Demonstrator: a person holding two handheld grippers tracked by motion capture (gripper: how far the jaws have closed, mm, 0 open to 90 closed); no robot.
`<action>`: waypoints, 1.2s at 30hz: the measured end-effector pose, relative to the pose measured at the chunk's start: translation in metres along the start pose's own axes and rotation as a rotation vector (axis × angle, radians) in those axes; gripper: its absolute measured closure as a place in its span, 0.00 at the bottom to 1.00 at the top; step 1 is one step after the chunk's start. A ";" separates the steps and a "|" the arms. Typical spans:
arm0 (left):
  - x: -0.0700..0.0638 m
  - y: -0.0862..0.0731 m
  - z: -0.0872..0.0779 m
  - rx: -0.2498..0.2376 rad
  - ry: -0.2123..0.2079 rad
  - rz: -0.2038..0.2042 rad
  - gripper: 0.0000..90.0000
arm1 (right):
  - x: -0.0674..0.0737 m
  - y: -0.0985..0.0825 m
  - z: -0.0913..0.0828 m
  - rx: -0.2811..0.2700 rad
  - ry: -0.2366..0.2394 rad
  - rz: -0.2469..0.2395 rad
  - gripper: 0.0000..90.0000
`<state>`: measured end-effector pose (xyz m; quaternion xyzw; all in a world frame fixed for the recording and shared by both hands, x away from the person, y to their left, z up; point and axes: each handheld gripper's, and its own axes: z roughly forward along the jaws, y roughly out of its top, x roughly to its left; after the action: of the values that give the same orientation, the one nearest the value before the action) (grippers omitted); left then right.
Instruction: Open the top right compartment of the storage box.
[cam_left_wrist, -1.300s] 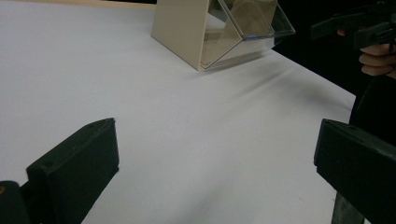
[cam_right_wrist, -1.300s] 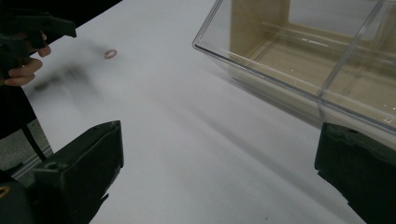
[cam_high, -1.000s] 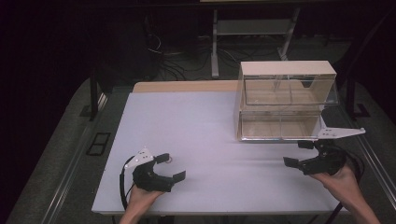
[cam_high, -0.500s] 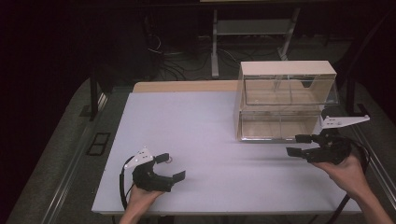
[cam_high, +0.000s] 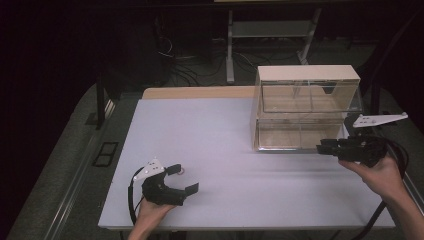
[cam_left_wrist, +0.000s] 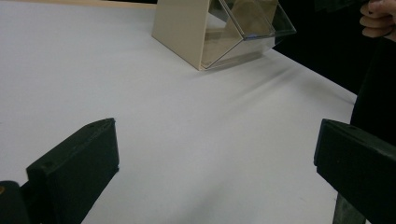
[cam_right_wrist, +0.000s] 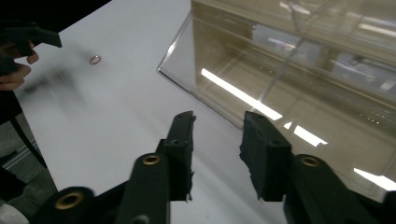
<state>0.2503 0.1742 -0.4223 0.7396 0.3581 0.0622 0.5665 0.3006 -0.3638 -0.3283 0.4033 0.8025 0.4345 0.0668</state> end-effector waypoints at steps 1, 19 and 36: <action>0.000 0.000 0.000 0.001 0.000 0.000 0.00 | -0.002 0.001 -0.002 -0.003 -0.003 0.003 0.77; 0.001 0.000 0.000 0.001 0.001 0.002 0.00 | -0.028 0.029 -0.030 -0.055 -0.106 0.050 0.99; 0.001 0.000 0.000 0.002 0.001 0.004 0.00 | -0.038 0.040 -0.033 -0.109 -0.168 0.090 1.00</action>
<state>0.2507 0.1749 -0.4224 0.7408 0.3571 0.0635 0.5654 0.3342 -0.3998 -0.2876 0.4697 0.7504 0.4448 0.1360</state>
